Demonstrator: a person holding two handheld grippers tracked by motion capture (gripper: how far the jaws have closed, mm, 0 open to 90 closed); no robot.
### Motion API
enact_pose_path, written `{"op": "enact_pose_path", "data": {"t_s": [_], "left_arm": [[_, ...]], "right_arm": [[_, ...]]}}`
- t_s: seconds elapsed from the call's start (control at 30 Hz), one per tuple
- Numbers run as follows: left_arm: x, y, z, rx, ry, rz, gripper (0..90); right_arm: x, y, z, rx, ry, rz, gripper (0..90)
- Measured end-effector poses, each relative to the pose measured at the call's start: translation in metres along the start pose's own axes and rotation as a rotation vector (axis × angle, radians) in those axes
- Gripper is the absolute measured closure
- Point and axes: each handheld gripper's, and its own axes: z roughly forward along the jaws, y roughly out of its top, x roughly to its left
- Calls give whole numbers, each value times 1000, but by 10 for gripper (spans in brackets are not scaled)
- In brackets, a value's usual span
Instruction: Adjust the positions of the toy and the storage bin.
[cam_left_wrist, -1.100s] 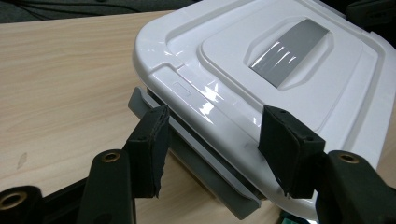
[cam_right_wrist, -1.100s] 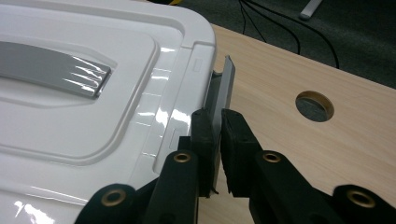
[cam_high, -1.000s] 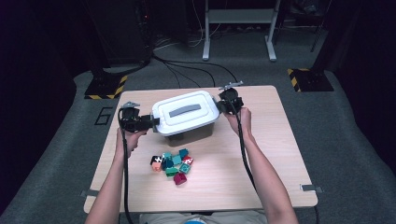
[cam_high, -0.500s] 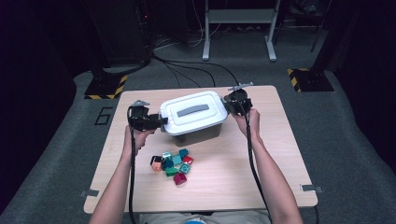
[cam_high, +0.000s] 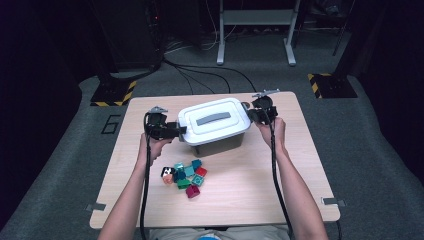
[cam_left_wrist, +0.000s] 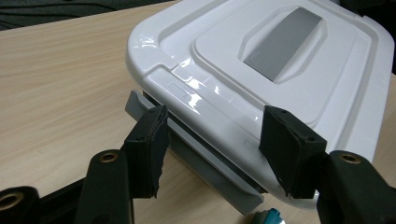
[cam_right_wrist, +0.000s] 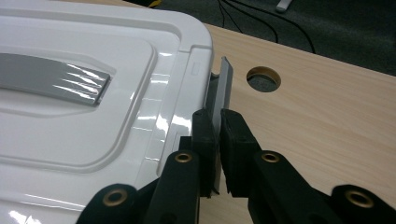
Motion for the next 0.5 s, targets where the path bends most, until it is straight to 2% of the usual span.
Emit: {"op": "enact_pose_path", "data": {"t_s": [0.17, 0.2, 0.23, 0.4, 0.5], "left_arm": [[-6, 2, 4, 3, -14, 12, 415], [-9, 2, 5, 3, -17, -3, 415], [-9, 2, 6, 4, -19, 15, 414], [-13, 2, 8, 18, -40, 25, 409], [-18, 1, 10, 16, -53, 15, 411]], "right_arm": [[-8, -4, -5, 1, 0, 14, 845], [-10, -5, -7, 2, -1, 15, 845], [-11, -5, -8, 8, -2, 25, 846], [-17, -8, -13, 16, 2, 23, 846], [-20, -9, -16, 16, 5, 31, 847]]}}
